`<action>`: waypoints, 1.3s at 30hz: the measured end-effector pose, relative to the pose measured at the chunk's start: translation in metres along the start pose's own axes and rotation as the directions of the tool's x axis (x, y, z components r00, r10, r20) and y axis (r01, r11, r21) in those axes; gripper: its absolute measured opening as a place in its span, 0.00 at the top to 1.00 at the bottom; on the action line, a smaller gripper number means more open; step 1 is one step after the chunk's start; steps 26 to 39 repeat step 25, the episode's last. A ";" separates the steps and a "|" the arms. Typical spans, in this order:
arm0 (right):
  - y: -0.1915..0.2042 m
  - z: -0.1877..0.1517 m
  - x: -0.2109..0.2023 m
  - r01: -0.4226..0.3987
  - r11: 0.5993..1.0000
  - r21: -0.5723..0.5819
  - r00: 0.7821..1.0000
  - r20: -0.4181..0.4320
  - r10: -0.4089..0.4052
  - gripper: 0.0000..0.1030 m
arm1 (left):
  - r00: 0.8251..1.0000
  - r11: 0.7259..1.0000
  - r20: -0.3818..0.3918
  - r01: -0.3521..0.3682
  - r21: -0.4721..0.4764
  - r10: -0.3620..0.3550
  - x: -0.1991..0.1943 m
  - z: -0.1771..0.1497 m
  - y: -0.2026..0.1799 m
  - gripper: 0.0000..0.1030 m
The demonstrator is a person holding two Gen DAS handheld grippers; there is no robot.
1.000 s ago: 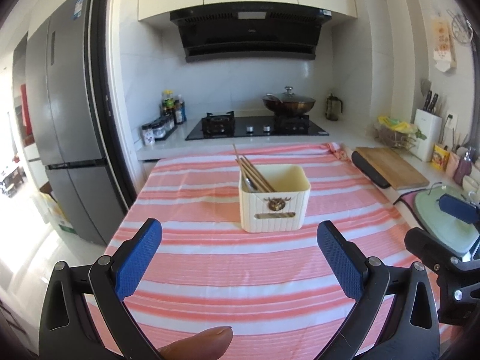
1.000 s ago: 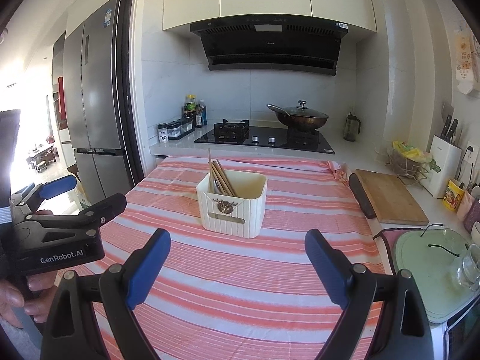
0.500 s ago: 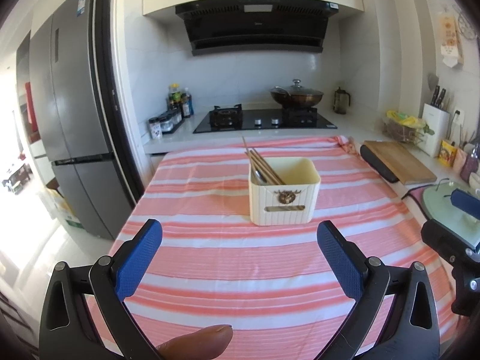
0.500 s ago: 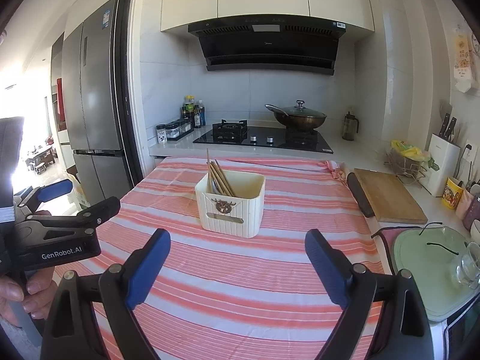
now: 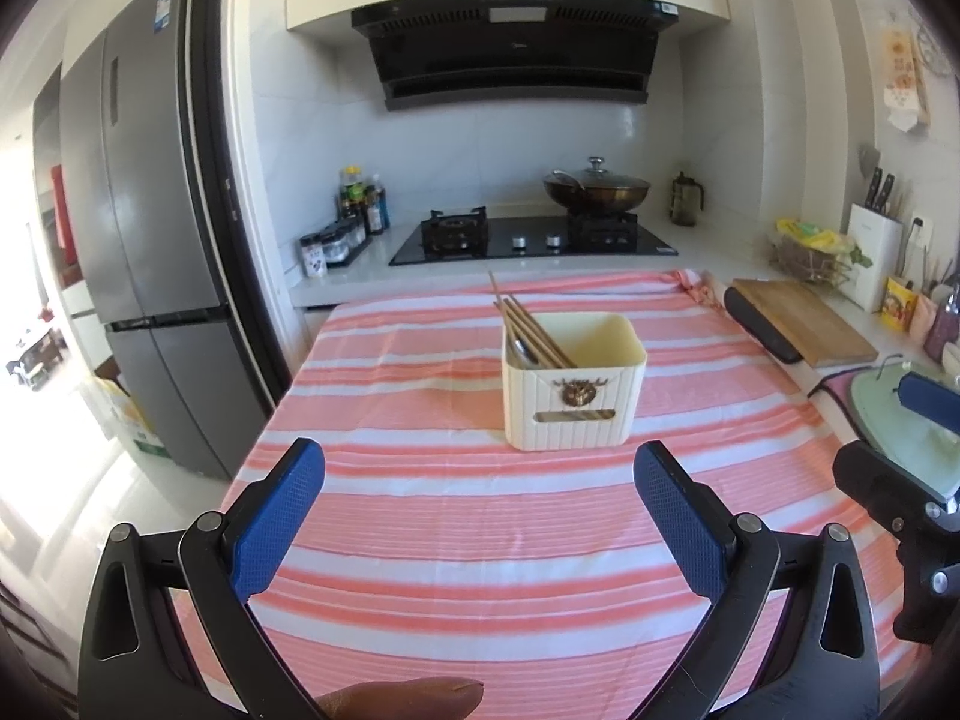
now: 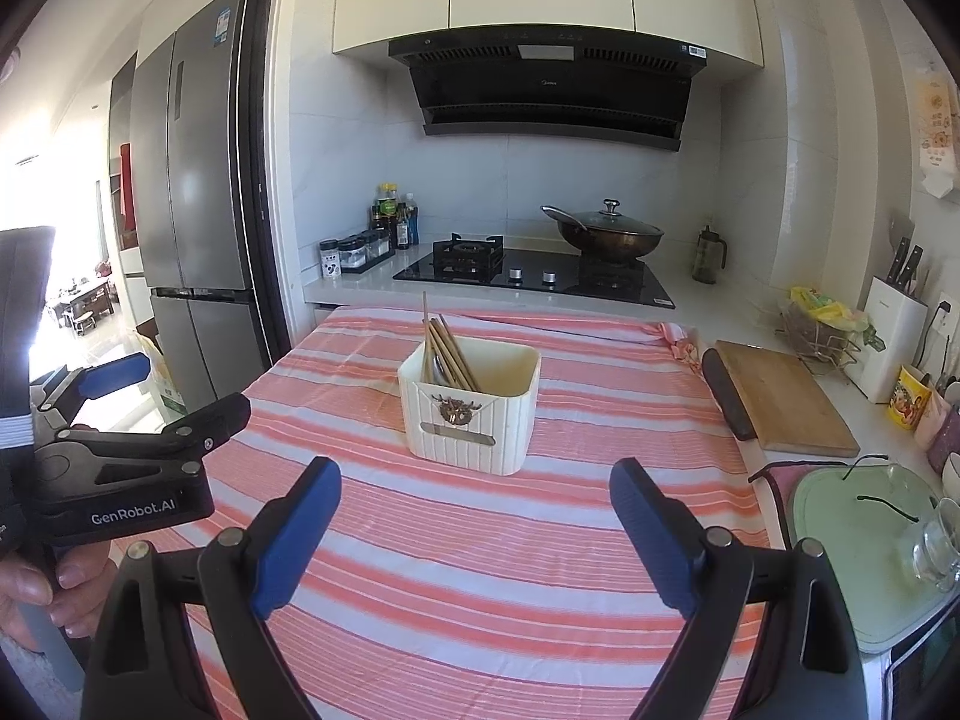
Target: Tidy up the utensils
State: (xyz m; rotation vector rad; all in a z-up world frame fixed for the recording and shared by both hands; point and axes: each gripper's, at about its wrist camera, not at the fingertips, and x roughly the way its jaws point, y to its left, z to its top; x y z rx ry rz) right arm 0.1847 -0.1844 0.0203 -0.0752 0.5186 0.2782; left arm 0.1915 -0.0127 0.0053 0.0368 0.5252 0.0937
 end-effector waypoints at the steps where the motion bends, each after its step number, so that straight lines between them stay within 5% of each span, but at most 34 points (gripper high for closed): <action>1: 0.001 0.000 0.000 0.000 1.000 -0.001 1.000 0.000 0.000 0.10 | 1.000 1.000 0.001 -0.001 0.000 0.001 0.000 0.000 0.000 0.00; 39: 0.004 -0.002 0.007 0.006 1.000 0.006 1.000 -0.029 -0.005 0.10 | 1.000 1.000 0.031 -0.002 -0.007 0.002 -0.004 -0.007 0.003 0.00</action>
